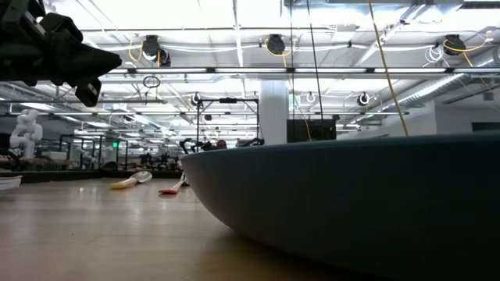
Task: Pick and place plate/cup/fork/spoon on tray
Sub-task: Put the blue glass on the gray tray
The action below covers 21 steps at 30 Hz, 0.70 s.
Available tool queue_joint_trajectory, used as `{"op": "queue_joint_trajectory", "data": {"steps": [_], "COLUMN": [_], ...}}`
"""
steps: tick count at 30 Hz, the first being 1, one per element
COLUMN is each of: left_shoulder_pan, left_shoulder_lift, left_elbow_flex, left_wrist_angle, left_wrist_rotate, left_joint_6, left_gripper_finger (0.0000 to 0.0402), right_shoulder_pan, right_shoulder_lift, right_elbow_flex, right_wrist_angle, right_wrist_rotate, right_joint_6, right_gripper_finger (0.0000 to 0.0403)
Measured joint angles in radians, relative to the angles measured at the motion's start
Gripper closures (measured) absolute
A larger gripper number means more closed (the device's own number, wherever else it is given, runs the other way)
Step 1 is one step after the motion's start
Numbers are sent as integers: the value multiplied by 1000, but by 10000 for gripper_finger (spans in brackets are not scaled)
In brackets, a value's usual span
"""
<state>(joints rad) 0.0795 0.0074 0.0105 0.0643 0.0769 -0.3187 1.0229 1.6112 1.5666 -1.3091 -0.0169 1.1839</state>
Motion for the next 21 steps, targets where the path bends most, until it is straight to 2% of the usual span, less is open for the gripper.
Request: {"op": "queue_joint_trajectory", "data": {"steps": [10, 14, 19, 21], "left_shoulder_pan": [0, 0, 0, 0], "left_shoulder_lift": [0, 0, 0, 0], "left_elbow_flex": [0, 0, 0, 0], "left_wrist_angle": [0, 9, 46, 60], "left_wrist_rotate": [0, 0, 0, 0], "left_joint_6": [1, -5, -5, -4], "left_gripper_finger": [369, 369, 369, 369], "right_shoulder_pan": [0, 0, -1, -6], "right_shoulder_lift": [0, 0, 0, -3], "right_elbow_flex": [-72, -106, -120, -121], "right_wrist_angle": [12, 33, 43, 40], "right_wrist_rotate": [-10, -12, -14, -14], "right_joint_6": [-19, -32, -58, -70], "right_gripper_finger": [291, 325, 389, 396]}}
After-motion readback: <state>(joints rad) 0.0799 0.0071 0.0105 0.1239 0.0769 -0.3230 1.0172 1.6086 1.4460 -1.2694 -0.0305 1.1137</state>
